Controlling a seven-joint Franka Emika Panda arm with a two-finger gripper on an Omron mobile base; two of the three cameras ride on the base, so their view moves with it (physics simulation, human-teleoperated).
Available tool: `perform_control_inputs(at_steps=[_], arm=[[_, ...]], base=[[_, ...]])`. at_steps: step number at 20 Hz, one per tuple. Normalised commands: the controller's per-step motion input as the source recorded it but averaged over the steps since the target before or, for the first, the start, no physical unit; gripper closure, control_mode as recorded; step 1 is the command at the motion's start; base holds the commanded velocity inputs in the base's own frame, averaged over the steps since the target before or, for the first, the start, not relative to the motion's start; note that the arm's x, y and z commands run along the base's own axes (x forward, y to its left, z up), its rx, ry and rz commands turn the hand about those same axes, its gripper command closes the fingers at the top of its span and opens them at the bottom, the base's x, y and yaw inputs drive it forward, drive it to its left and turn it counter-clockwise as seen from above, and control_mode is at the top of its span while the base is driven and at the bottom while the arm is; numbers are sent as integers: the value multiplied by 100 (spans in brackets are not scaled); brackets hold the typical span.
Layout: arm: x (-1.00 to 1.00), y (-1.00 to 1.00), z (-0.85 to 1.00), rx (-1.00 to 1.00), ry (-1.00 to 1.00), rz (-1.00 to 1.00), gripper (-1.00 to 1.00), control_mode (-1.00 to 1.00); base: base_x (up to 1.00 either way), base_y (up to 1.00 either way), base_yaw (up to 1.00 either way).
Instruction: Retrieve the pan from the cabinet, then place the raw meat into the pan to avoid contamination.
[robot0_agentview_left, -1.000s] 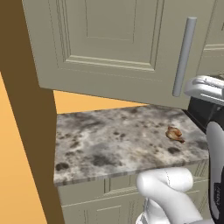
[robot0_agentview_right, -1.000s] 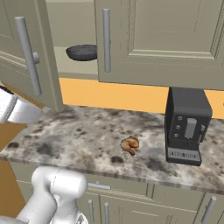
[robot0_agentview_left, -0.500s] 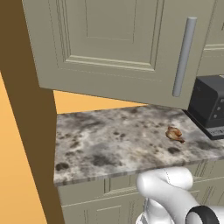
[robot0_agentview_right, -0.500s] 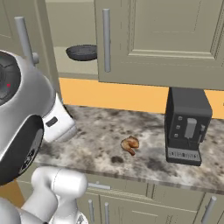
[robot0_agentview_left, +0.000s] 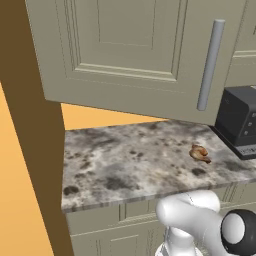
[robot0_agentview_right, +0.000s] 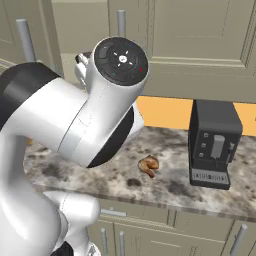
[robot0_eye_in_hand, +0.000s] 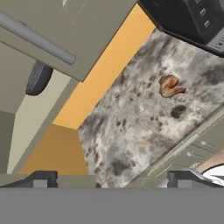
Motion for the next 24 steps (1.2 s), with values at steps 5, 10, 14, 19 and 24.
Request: perform_control_inputs(at_steps=[5,10,14,19,24], arm=[[42,-12,0,1,7,0,-100,-100],[44,36,-11,0,-6,-11,-100,-100],[41,58,-34,1,-1,-15,-100,-100],[42,36,-30,10,1,-7,-100,-100],[56,-16,-7,29,14,-5,-100,-100]], base=[[0,0,0],[0,0,0],[0,0,0],[0,0,0],[0,0,0]])
